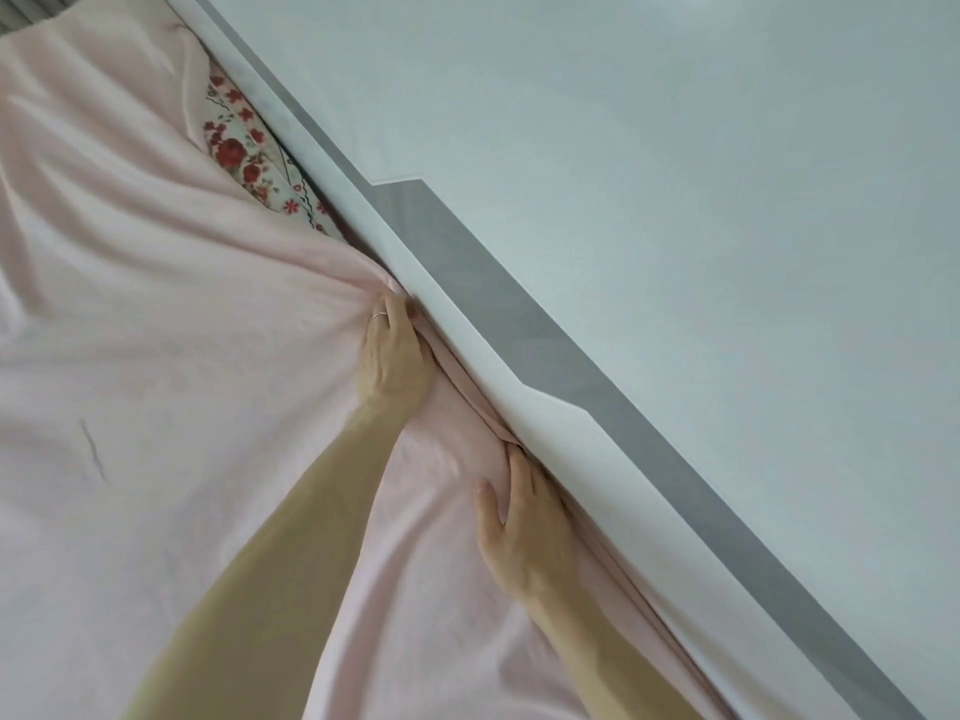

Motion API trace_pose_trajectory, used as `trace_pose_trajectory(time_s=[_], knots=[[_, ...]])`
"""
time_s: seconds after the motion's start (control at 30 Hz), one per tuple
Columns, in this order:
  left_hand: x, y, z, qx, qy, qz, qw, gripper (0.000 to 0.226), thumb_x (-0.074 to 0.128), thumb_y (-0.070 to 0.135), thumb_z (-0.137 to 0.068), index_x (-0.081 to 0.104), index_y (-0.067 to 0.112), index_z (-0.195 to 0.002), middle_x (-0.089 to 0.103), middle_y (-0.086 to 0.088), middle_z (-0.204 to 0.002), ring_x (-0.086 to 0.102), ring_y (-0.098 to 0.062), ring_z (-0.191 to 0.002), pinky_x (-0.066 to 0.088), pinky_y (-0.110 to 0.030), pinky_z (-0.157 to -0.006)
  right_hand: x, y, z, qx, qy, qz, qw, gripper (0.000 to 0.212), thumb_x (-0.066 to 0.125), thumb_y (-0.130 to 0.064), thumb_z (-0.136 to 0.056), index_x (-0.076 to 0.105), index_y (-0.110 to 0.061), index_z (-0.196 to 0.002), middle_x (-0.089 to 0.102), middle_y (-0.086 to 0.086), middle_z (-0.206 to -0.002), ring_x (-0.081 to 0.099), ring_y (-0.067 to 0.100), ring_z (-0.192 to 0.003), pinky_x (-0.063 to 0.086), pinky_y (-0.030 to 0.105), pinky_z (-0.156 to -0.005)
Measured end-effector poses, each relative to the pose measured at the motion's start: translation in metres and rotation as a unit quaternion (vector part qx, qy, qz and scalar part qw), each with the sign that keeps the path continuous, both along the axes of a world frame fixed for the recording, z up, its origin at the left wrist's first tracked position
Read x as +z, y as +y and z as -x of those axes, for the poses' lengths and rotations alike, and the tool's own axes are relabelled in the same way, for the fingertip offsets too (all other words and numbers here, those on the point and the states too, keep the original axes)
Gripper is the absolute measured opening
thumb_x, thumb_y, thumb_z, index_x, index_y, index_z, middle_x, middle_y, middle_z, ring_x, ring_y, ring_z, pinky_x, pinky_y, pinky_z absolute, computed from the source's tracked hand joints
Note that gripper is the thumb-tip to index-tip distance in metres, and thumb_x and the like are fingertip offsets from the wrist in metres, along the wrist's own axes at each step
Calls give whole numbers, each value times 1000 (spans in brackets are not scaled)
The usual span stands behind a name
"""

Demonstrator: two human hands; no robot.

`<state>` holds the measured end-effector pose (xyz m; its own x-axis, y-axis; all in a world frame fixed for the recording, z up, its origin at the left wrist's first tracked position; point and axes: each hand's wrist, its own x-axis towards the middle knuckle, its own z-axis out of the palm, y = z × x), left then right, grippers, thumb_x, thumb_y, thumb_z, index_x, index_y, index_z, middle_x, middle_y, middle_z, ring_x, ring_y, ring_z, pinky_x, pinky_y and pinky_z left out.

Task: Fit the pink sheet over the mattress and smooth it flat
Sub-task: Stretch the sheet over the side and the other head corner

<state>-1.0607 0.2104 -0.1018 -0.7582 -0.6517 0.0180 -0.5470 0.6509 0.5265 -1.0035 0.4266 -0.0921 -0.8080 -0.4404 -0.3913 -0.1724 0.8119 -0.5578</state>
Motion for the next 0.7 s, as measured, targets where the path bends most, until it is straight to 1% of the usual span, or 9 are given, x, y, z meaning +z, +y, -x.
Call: trace_pose_trajectory(time_s=[0.07,0.17,0.2,0.27,0.33,0.4,0.53,0.63,0.7], knots=[[2,1,0,1,-12,17,1000,19,45,9,-82,50,6,-99,52,-14,-114,52,-37,-97,43,-44,-81,0,-1,0,7,1,5,1000,63,34,-52,-99,23,-23,-154,30,-7,-159,25,11,-145,18,24,-117],[1,7,-13,-48,-52,54,996,22,62,25,-80,58,13,-98,45,-8,-131,49,-31,-112,43,-42,-97,-3,-1,0,-4,-6,7,1000,68,35,-59,-94,27,-25,-151,36,-8,-155,31,11,-142,24,26,-116],[-1,10,-20,-69,-42,74,994,23,66,31,-80,59,15,-95,48,-5,-129,50,-30,-113,43,-43,-100,-5,-2,1,-8,-4,8,1000,71,34,-63,-90,30,-25,-150,39,-7,-152,34,12,-140,27,27,-115],[-4,14,-31,-144,-7,131,981,21,67,37,-82,62,17,-84,61,0,-107,57,-25,-102,40,-45,-105,-5,-4,2,-12,-3,11,1000,75,31,-67,-85,35,-24,-146,45,-7,-148,40,14,-136,33,29,-111],[-6,21,-35,-267,-6,179,947,18,62,37,-84,66,20,-79,66,5,-85,62,-23,-89,37,-44,-108,-5,-5,3,-15,0,11,1000,78,30,-69,-82,39,-23,-144,50,-5,-144,45,15,-133,36,29,-107],[-5,25,-34,-350,-54,187,916,25,54,42,-88,71,24,-84,69,7,-85,63,-23,-87,36,-40,-109,-3,-2,2,-31,1,2,1000,81,29,-71,-80,44,-21,-142,56,-1,-140,51,17,-128,39,29,-104],[3,20,-34,-400,-152,219,877,43,35,54,-91,73,34,-98,71,9,-97,64,-20,-94,34,-35,-106,11,19,-20,-59,16,-93,994,73,27,-73,-86,51,-20,-130,64,2,-125,57,23,-116,45,37,-97],[15,20,-31,-405,-207,241,857,56,26,58,-90,75,31,-89,70,5,-84,64,-20,-87,38,-35,-97,23,42,-31,-75,-3,-166,983,67,31,-74,-89,50,-22,-127,60,-2,-125,54,24,-118,45,40,-97],[25,23,-30,-412,-228,247,847,65,17,61,-89,73,29,-80,69,5,-77,63,-19,-87,38,-35,-95,29,50,-31,-76,-22,-169,982,65,33,-74,-89,52,-20,-121,61,1,-121,56,25,-115,44,37,-94]])
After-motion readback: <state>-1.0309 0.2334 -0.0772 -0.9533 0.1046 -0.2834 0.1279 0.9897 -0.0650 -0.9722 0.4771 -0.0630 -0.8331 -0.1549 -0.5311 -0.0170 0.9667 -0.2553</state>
